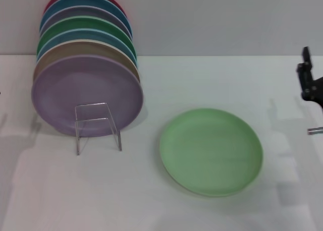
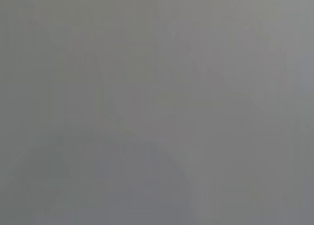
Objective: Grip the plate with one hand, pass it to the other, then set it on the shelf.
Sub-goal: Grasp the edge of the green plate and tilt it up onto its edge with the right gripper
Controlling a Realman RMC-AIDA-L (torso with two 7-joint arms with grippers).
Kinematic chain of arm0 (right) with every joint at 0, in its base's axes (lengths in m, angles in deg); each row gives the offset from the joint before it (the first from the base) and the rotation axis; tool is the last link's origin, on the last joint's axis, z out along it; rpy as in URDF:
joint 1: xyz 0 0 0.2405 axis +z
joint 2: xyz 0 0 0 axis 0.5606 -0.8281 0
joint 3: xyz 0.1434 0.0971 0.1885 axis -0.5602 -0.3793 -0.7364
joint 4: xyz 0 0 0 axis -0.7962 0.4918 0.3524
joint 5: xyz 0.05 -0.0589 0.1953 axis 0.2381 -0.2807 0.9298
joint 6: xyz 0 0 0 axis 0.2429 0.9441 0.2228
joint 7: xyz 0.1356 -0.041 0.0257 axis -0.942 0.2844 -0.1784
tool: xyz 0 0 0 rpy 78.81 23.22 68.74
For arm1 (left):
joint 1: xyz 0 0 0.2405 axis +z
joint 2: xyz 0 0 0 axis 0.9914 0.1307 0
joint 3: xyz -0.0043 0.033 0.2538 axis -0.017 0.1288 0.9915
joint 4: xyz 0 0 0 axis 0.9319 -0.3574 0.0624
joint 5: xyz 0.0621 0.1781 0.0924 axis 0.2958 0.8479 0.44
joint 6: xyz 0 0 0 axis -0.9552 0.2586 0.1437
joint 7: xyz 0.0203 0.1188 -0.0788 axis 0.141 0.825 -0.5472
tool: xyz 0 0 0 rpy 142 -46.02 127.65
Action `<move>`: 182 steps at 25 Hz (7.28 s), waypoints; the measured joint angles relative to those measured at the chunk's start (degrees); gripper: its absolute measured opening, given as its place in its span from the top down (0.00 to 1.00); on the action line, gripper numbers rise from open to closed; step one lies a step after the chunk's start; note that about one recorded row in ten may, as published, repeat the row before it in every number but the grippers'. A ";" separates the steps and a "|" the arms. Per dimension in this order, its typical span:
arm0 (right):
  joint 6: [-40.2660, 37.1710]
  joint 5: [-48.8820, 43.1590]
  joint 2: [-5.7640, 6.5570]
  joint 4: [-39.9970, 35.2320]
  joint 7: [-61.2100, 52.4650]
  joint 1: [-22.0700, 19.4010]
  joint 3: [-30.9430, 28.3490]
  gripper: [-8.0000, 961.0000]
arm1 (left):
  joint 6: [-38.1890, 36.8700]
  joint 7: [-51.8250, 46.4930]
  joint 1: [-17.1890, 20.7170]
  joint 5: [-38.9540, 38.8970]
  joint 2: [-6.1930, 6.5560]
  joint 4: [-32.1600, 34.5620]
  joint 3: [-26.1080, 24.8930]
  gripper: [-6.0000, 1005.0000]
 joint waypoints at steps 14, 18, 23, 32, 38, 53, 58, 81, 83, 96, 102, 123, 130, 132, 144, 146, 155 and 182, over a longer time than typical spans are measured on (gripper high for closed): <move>27.15 -0.54 1.18 17.32 2.23 2.91 -8.54 0.35 | 0.37 0.43 -1.92 0.00 0.10 1.28 -0.89 0.23; 36.22 -0.56 1.71 23.85 6.63 0.66 -13.41 0.35 | 0.45 0.37 -1.93 0.00 0.10 1.51 -0.89 0.23; 53.83 -0.60 2.30 34.42 13.12 -4.02 -23.01 0.35 | 0.67 0.27 -2.13 0.00 0.05 2.08 -0.88 0.23; 93.20 -0.66 0.56 47.75 21.72 -8.83 -46.23 0.35 | 0.69 0.26 -2.24 0.00 -0.13 1.68 -0.87 0.23; 123.24 -8.13 0.66 48.65 13.51 -4.24 -65.66 0.35 | 0.68 0.27 -2.76 -0.16 -0.23 1.53 -0.88 0.23; 161.37 -25.43 1.86 49.24 -4.28 8.55 -85.26 0.35 | -0.18 0.27 -3.56 -0.53 -0.18 1.43 -0.93 0.23; 164.32 -29.99 2.31 48.40 -7.39 10.25 -86.44 0.35 | -0.04 0.22 -3.69 -0.53 -0.09 1.43 -1.33 0.23; 165.06 -32.15 2.39 38.57 -7.54 12.12 -86.05 0.36 | 0.48 0.08 -3.77 -0.53 0.94 1.60 -2.20 0.23; 165.06 -32.79 2.36 38.47 -7.61 12.13 -86.18 0.36 | 0.52 0.04 -3.78 -0.53 1.01 1.54 -2.19 0.23; 162.18 -33.49 2.13 33.61 -6.84 13.68 -85.99 0.36 | 0.56 0.00 -4.11 -0.53 1.07 1.48 -2.26 0.24; 162.19 -33.51 2.12 32.95 -6.72 14.28 -85.97 0.36 | 0.55 0.01 -4.69 -0.52 1.07 2.01 -2.34 0.24; 162.77 -34.28 2.12 32.31 -6.97 14.35 -85.99 0.52 | 1.64 0.01 -5.53 -0.53 1.17 1.89 -3.09 0.24; 162.85 -34.30 2.12 32.23 -7.06 14.20 -85.97 0.57 | 1.48 0.01 -5.28 -0.56 1.22 1.70 -3.07 0.24; 162.85 -34.30 2.12 32.21 -7.06 14.19 -85.97 0.57 | 1.34 0.01 -5.14 -0.59 1.23 1.65 -3.07 0.24; 162.60 -34.88 2.04 31.51 -6.70 14.32 -85.75 0.73 | 0.96 0.01 -4.65 -0.62 1.26 1.51 -3.07 0.24; 162.61 -35.02 2.03 31.14 -6.64 14.38 -85.71 0.78 | 0.96 0.01 -4.65 -0.62 1.26 1.51 -3.07 0.24; 161.50 -35.69 1.06 33.38 -3.20 12.95 -85.73 0.89 | -0.03 0.01 -4.65 -0.61 1.06 1.44 -3.44 0.24; 150.06 8.85 -0.31 52.42 47.75 -13.03 -83.03 0.97 | -20.75 -4.75 0.72 2.32 0.32 1.55 0.22 0.24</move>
